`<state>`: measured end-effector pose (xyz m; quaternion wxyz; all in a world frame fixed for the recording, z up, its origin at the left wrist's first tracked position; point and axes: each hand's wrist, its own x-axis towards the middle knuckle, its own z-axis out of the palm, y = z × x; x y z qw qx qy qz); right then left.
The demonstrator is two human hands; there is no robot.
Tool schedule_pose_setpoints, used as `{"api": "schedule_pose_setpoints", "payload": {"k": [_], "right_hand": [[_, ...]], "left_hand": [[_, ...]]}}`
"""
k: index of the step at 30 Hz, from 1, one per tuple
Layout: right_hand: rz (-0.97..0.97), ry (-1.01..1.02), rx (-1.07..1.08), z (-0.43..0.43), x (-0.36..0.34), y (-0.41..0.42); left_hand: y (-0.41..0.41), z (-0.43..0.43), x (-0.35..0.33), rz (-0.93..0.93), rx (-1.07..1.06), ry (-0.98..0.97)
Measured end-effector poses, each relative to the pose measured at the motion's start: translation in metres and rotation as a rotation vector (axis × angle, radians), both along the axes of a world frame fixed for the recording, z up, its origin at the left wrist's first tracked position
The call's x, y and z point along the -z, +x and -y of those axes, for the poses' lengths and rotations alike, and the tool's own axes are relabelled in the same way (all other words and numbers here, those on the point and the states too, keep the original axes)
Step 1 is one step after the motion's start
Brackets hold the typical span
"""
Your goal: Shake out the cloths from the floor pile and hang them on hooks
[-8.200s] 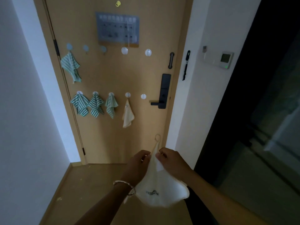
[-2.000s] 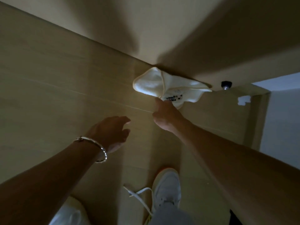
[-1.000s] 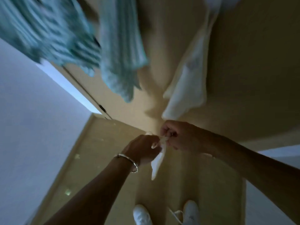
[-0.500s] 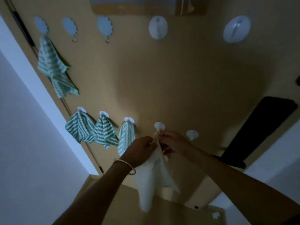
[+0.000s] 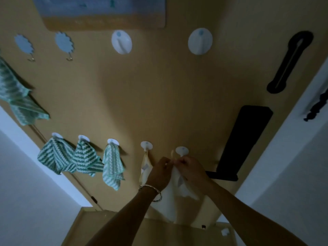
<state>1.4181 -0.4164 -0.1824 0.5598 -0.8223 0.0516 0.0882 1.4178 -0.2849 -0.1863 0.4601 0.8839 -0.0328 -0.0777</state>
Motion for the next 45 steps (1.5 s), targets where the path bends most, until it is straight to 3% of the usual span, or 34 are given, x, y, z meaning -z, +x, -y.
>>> {"api": "schedule_pose_setpoints", "payload": {"k": [5, 16, 28, 38, 45], "right_hand": [[-0.096, -0.027, 0.058, 0.016, 0.024, 0.01], [-0.147, -0.111, 0.018, 0.028, 0.051, 0.028], [-0.077, -0.038, 0.076, 0.024, 0.05, 0.039], [0.007, -0.085, 0.079, 0.024, 0.05, 0.046], [-0.005, 0.006, 0.153, 0.026, 0.044, 0.054]], "left_hand": [[0.017, 0.023, 0.031, -0.07, 0.055, 0.041], [0.046, 0.043, 0.049, -0.137, -0.113, -0.035], [0.061, 0.042, 0.042, -0.045, -0.121, 0.02], [0.072, 0.034, 0.037, -0.091, -0.058, 0.065], [0.08, 0.031, 0.032, -0.226, -0.06, -0.029]]}}
